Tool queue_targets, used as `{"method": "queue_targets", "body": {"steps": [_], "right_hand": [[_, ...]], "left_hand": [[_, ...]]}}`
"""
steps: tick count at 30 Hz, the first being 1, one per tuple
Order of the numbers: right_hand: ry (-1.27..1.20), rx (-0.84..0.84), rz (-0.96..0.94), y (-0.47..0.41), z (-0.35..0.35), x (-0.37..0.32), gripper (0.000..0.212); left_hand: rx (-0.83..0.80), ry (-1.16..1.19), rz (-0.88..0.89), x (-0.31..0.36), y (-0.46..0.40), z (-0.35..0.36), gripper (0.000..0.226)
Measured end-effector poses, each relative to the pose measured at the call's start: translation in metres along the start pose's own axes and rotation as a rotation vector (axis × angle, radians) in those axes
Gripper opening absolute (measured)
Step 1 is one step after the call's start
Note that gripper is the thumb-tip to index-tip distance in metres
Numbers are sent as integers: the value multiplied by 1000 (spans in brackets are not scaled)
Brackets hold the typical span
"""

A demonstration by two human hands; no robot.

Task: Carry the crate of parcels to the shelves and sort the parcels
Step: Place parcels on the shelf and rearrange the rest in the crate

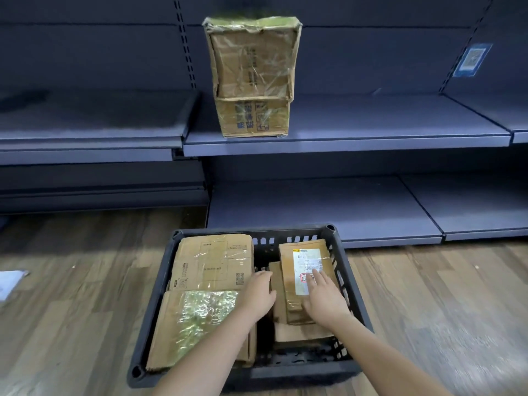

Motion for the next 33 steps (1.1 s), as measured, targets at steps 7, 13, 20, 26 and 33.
{"method": "queue_targets", "body": {"steps": [7,13,20,26,33], "right_hand": [[-259,21,-62,8,-16,-86,62],[-467,-163,61,9,20,-125,51],[-735,-346,210,14,62,-133,33],[-832,-391,230,19,58,-132,29],[-885,-295,217,36,16,-120,40]], "left_hand": [[230,-4,-196,-80,48,-78,35],[207,-179,-466,-163,73,-91,42],[-33,-151,-559,-197,69,-59,54],[16,-71,-598,-201,64,-70,39],[121,-130,-571,-153,97,-127,27]]}}
Point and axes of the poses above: each hand's wrist, its own y-axis away from the middle knuckle, its own z-axis out of the palm, x = y × z, the point moved 10 cm from there along -y, towards the middle knuckle, and after that the axes turned 1 degree about y, right-handed, at the moved point
